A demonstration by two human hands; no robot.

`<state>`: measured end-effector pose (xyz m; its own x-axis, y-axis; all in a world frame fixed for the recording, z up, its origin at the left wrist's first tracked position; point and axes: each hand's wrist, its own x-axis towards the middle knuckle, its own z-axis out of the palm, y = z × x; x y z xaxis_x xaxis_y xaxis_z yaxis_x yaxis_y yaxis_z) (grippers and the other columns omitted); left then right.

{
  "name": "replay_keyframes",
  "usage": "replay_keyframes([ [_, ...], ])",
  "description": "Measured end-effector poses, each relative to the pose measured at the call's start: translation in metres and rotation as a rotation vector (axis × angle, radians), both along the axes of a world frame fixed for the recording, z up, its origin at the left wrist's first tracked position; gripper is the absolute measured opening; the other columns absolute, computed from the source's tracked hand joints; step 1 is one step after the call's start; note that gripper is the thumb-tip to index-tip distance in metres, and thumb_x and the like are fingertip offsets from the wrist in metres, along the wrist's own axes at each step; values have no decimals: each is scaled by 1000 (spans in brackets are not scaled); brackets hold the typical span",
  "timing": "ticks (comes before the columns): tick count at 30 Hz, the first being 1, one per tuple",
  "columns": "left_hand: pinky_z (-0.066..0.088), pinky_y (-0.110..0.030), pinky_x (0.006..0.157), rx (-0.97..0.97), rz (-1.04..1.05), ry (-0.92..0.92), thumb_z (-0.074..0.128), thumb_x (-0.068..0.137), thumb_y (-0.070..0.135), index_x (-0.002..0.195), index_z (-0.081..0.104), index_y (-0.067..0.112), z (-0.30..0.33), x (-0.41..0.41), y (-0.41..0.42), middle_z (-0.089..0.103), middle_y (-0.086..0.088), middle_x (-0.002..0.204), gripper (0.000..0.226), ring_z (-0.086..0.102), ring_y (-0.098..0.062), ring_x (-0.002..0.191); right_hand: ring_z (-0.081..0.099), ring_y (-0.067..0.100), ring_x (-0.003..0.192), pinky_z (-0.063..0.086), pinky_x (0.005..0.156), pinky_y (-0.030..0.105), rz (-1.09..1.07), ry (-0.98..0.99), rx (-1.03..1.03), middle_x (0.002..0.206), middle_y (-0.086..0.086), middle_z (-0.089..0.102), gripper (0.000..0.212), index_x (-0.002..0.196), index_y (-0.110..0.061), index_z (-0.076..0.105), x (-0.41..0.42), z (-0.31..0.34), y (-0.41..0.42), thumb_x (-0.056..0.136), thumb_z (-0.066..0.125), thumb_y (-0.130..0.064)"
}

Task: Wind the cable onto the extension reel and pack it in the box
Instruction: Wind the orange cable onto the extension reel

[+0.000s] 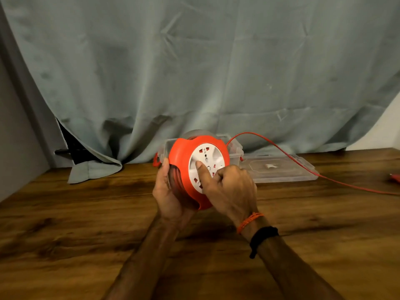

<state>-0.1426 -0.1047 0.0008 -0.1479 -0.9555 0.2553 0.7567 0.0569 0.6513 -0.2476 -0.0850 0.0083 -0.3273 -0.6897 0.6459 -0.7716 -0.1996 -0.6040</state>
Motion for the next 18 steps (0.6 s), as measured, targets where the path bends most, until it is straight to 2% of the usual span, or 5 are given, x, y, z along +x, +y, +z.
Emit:
replay_keyframes([
  [2, 45, -52, 106, 5, -5, 21, 36, 92, 56, 132, 62, 6, 1, 3, -1, 64, -23, 131, 69, 61, -39, 122, 57, 17, 60, 25, 50, 21, 28, 33, -27, 57, -4, 60, 60, 50, -18, 48, 0, -1, 0, 79, 46, -71],
  [6, 43, -54, 108, 8, -7, 26, 33, 95, 55, 142, 52, 8, 3, 4, -2, 59, -22, 138, 69, 56, -40, 128, 59, 15, 58, 42, 55, 24, 97, 129, -79, 50, -11, 52, 49, 55, -23, 56, -14, 6, -1, 74, 55, -68],
  [10, 41, -58, 108, 0, 26, 16, 36, 91, 57, 145, 47, 10, 3, 4, -1, 55, -23, 142, 73, 53, -42, 130, 57, 15, 54, 51, 61, 32, 156, 267, -56, 48, -14, 43, 33, 85, -28, 61, -34, 18, 0, 70, 61, -58],
  [15, 41, -58, 108, 24, 3, 2, 40, 86, 59, 141, 53, 10, 3, 3, 0, 61, -22, 136, 75, 57, -41, 127, 60, 21, 65, 55, 69, 40, 184, 462, 2, 57, -18, 33, 54, 121, -29, 52, -39, 20, 3, 72, 56, -50],
  [18, 41, -58, 108, 31, -6, 7, 43, 83, 60, 140, 54, 11, 2, 4, -1, 61, -21, 136, 76, 58, -41, 125, 62, 23, 70, 53, 72, 38, 167, 519, -11, 62, -14, 47, 58, 125, -30, 53, -42, 18, 3, 72, 57, -53],
])
